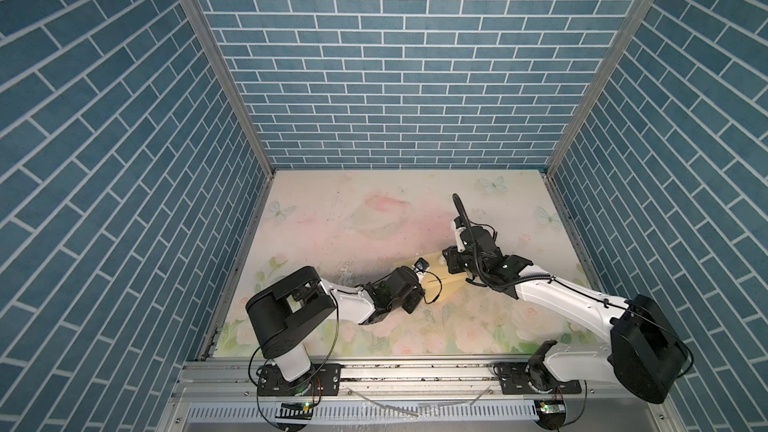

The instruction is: Place the letter into the envelope and seal it

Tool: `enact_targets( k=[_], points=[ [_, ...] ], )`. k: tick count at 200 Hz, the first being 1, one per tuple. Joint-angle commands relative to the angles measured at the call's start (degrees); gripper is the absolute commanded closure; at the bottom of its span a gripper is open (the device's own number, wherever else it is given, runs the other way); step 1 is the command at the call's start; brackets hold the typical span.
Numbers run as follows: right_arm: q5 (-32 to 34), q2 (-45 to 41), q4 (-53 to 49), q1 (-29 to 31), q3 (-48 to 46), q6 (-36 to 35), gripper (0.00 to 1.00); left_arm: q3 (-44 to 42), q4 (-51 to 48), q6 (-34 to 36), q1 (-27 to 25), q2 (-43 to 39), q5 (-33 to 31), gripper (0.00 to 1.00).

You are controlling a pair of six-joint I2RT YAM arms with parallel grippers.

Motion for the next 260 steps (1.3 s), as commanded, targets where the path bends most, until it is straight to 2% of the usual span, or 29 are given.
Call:
enact_targets(
  k=[1,46,101,156,240,260],
  points=[
    [3.4,3.4,1.4,2.6,3.4,1.9,1.0,-2.0,1.9,-1.4,-0.2,1.0,-0.2,0.49],
    [6.2,8.6,3.7,6.0,5.5,2.3,1.0,-3.8,4.8,-2.1,-0.2,0.7,0.2,0.56],
    [8.1,11.3,4.8,6.9,6.2,2.0,1.0,-5.0,7.0,-2.9,-0.3,1.0,-0.5,0.74],
    [8.3,14.5,4.6,7.8,7.6,1.5,1.0,-5.5,7.7,-3.4,-0.2,1.0,-1.1,0.83],
    [10.2,18.9,-4.2,8.2,11.6,-0.6,1.0,-4.3,4.7,-4.9,-0.3,1.6,-3.8,1.0],
    [10.9,19.4,-6.3,8.1,12.2,-0.9,1.0,-4.2,4.8,-4.9,-0.3,1.7,-3.6,1.0]
  ],
)
